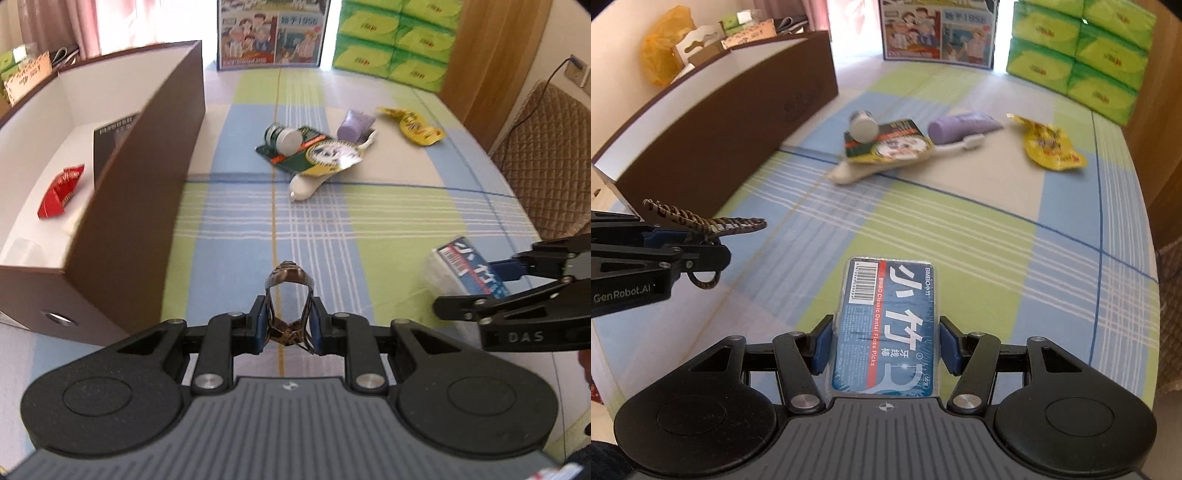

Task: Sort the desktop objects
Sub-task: 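Carry the claw clip and floss-pick pack with both grippers over the brown box, then open the left gripper to drop the clip while the right gripper releases the floss pack, then withdraw both open tools up and away from the brown box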

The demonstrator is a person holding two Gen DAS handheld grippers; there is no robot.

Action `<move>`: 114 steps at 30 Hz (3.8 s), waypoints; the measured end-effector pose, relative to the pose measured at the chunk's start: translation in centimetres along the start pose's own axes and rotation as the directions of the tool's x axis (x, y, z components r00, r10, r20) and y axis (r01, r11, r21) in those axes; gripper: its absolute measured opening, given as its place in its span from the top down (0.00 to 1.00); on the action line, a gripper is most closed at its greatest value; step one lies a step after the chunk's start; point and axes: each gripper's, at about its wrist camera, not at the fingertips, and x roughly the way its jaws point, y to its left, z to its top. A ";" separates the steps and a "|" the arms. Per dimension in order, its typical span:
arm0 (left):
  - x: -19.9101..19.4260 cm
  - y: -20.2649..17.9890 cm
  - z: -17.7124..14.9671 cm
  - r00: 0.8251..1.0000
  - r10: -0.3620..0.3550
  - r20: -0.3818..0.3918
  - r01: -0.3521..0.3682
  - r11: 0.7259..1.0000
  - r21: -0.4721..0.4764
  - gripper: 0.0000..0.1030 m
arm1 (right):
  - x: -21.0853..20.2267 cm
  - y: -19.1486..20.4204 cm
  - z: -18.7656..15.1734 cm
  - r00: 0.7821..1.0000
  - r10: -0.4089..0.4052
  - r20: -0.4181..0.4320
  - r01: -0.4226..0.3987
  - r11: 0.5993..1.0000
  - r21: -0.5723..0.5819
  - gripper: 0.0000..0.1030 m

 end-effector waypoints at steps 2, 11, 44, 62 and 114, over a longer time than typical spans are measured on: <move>-0.8 -0.1 0.2 1.000 -0.007 0.016 0.007 1.000 0.009 0.82 | -0.3 0.6 0.3 1.000 0.005 0.006 -0.005 1.000 -0.006 0.47; -5.3 1.2 1.7 0.993 -0.027 0.118 0.027 1.000 0.005 0.82 | -2.4 3.4 2.4 0.997 0.003 0.074 -0.001 1.000 -0.023 0.47; -9.7 20.7 7.9 0.955 0.160 0.249 -0.130 0.983 -0.133 0.81 | 3.3 19.2 19.5 0.959 0.195 0.203 -0.181 0.980 -0.085 0.47; 3.9 26.1 16.7 0.990 0.109 0.088 -0.107 0.994 -0.032 0.81 | 16.4 16.1 27.7 0.999 0.039 0.037 -0.034 0.993 -0.117 0.47; -0.6 25.5 16.0 0.983 0.149 0.106 -0.155 0.987 0.046 0.13 | 7.4 16.4 23.3 0.963 0.132 0.233 -0.090 0.979 -0.184 0.02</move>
